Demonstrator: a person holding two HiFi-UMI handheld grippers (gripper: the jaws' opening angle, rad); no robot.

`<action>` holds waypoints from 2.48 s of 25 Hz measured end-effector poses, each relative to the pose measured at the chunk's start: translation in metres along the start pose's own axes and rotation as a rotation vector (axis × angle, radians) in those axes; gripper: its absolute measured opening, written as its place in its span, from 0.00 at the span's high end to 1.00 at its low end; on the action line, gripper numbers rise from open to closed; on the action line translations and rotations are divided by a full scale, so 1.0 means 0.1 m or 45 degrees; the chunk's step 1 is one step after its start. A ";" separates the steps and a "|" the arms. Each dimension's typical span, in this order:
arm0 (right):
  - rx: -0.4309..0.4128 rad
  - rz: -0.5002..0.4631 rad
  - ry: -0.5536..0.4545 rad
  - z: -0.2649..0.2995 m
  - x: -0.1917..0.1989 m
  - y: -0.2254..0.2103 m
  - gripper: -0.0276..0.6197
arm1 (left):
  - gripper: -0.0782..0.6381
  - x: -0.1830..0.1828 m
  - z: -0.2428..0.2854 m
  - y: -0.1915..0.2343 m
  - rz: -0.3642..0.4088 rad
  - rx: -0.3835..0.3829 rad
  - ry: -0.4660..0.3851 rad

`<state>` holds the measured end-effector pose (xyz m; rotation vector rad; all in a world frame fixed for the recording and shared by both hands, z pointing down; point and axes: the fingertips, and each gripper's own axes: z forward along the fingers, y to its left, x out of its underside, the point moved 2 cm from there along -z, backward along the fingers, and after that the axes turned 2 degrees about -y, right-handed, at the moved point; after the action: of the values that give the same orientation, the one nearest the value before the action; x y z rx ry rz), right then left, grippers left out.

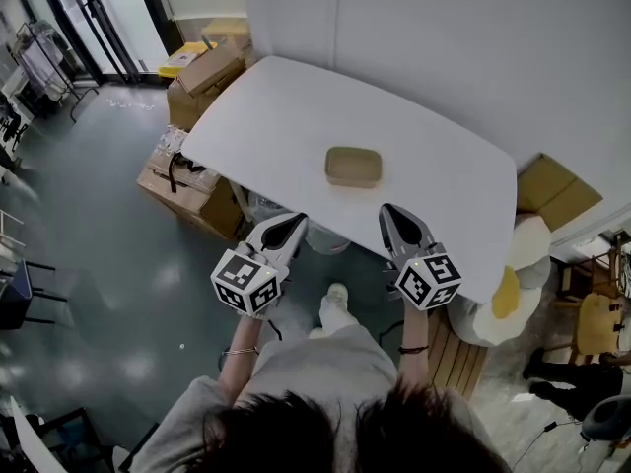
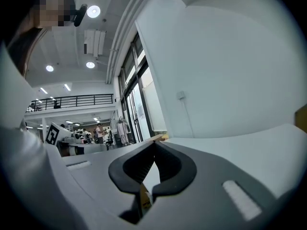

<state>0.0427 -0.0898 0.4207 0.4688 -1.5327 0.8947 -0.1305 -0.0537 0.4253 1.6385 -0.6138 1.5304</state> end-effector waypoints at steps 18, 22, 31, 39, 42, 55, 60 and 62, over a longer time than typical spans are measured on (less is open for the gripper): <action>-0.008 0.045 0.040 0.87 -0.14 -0.72 0.94 | 0.90 -0.12 0.86 0.68 -0.035 -0.046 0.022; 0.004 0.062 0.061 1.01 -0.12 -0.86 0.94 | 0.90 -0.10 1.01 0.79 -0.053 -0.047 0.031; 0.005 0.098 0.098 1.23 -0.07 -1.23 0.94 | 0.90 -0.01 1.43 0.93 -0.070 -0.040 0.073; -0.005 0.143 0.215 1.42 0.26 -1.37 0.94 | 0.90 0.15 1.61 1.03 -0.088 -0.055 0.128; 0.026 0.162 0.246 1.42 0.35 -1.44 0.94 | 0.90 0.26 1.62 1.08 -0.101 -0.053 0.169; 0.270 0.237 0.383 1.41 0.73 -1.74 0.94 | 0.90 0.67 1.84 1.21 -0.172 0.066 0.334; 0.345 0.232 0.483 1.42 0.88 -1.88 0.94 | 0.90 0.72 1.93 1.29 -0.192 0.067 0.349; 0.364 0.240 0.513 1.43 0.93 -1.91 0.89 | 0.90 0.74 1.94 1.33 -0.198 0.073 0.361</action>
<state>0.0745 -0.2983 0.5667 0.3238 -1.0961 1.2802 -0.1100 -0.2735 0.5361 1.4382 -0.2853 1.6370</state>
